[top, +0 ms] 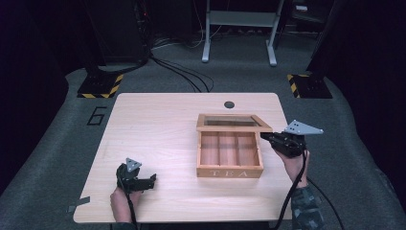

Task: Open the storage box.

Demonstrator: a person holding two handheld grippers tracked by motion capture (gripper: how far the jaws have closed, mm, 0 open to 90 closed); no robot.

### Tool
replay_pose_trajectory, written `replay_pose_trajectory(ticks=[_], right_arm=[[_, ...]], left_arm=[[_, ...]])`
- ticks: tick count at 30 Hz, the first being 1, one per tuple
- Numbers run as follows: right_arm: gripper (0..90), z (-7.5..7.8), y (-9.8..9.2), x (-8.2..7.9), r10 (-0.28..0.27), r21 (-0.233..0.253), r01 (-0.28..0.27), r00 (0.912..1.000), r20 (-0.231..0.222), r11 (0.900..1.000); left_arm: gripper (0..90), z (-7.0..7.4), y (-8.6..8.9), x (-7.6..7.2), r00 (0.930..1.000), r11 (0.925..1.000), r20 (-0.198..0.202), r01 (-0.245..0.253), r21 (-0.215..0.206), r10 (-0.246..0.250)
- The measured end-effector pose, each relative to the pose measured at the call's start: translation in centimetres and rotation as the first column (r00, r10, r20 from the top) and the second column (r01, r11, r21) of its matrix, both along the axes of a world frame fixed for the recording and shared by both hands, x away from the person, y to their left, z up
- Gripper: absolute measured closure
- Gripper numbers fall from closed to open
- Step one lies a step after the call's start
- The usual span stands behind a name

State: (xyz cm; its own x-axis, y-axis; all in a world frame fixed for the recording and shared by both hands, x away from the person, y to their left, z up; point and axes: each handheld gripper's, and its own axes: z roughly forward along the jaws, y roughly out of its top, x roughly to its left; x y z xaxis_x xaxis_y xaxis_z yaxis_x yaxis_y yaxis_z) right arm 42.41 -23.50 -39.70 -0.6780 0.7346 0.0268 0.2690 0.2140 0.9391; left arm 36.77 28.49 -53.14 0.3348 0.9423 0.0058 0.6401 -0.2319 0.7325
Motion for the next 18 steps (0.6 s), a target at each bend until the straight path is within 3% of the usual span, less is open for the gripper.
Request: replay_pose_trajectory(ticks=[18], right_arm=[[85.3, 1.4, 0.2, 1.3, -0.002, -0.012, 0.002, 0.9999, 0.012, 1.0]], left_arm=[[4.9, 0.0, 0.0, 0.0, 1.0, 1.0, 0.0, 0.0, 0.001, 0.0]])
